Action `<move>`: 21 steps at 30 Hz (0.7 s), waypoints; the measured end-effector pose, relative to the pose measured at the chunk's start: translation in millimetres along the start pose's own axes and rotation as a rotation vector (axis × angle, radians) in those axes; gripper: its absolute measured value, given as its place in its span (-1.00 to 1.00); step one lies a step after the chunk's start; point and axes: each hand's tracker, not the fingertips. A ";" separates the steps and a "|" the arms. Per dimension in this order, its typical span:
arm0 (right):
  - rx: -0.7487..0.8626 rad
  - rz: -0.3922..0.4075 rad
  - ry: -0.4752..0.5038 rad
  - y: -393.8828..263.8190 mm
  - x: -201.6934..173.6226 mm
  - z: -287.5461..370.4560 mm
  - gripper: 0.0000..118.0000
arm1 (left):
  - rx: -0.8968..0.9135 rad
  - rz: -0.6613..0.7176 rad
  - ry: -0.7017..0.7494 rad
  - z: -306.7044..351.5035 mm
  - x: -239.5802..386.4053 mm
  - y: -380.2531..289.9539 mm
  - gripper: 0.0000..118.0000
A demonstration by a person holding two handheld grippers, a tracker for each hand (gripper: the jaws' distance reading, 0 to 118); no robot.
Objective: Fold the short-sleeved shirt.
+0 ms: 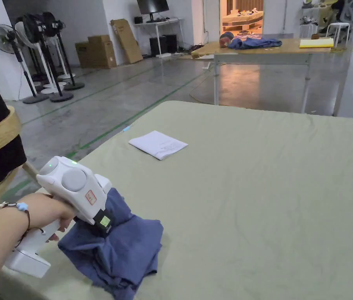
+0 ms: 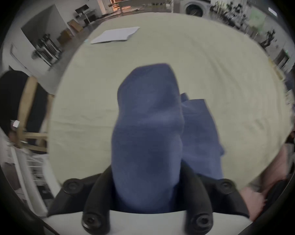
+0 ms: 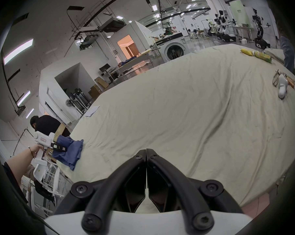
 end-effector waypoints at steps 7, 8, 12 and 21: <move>0.006 0.050 0.013 4.8 -17.8 -1.5 -1.00 | 0.194 0.106 0.111 23.3 -25.8 -14.7 0.39; 0.012 0.056 0.010 5.0 -17.9 -1.7 -1.00 | 0.207 0.114 0.098 27.7 -24.0 -17.6 0.39; 0.019 0.069 0.013 5.6 -15.5 1.1 -1.00 | 0.323 0.110 -0.029 50.5 8.6 -33.3 0.39; 0.052 0.153 -0.001 14.9 -23.5 14.1 -1.00 | 0.563 0.024 -0.371 99.7 172.7 -67.2 -1.00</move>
